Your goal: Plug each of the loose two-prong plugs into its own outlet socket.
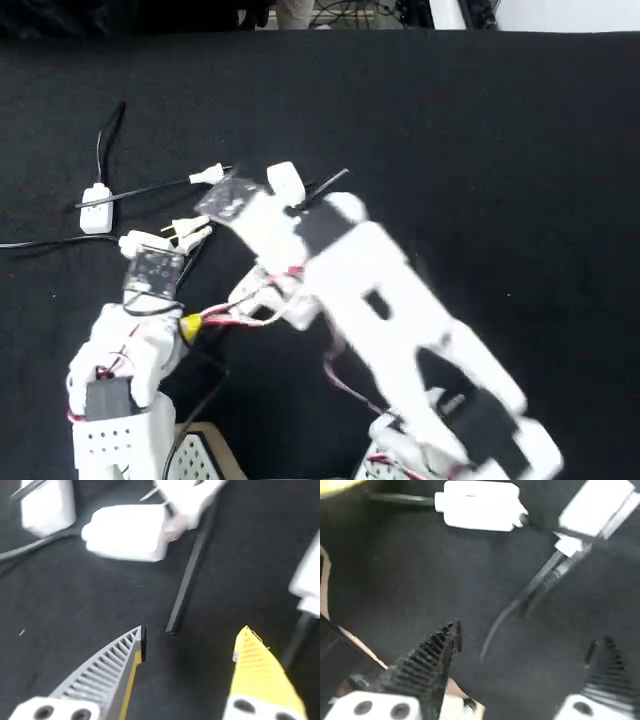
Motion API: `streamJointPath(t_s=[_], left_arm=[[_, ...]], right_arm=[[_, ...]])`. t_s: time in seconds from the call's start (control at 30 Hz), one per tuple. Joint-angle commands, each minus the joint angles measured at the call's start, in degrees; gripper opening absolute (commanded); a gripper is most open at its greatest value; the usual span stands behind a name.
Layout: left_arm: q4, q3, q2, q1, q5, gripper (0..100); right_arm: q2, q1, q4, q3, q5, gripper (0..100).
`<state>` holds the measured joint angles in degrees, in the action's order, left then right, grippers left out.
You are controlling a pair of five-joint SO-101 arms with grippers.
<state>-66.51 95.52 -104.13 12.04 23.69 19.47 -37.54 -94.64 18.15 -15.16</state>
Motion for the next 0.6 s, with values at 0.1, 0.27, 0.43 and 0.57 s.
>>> streamJointPath(t_s=[0.1,0.27,0.43,0.57], left_arm=[[-0.2,-6.5,0.0,-11.5,0.2,29],[-7.4,-14.8,0.1,-26.5,-1.5,29],[3.3,-13.2,3.8,-30.4,-5.1,29],[11.3,-13.2,15.6,-29.9,-5.1,29]], right_arm=[[21.6,11.2,-6.2,-2.2,-3.0,0.5],[23.6,27.5,-5.0,5.5,-2.9,4.2],[19.2,38.8,7.0,15.2,-8.8,2.1],[18.1,43.8,21.6,21.8,-8.9,1.8]])
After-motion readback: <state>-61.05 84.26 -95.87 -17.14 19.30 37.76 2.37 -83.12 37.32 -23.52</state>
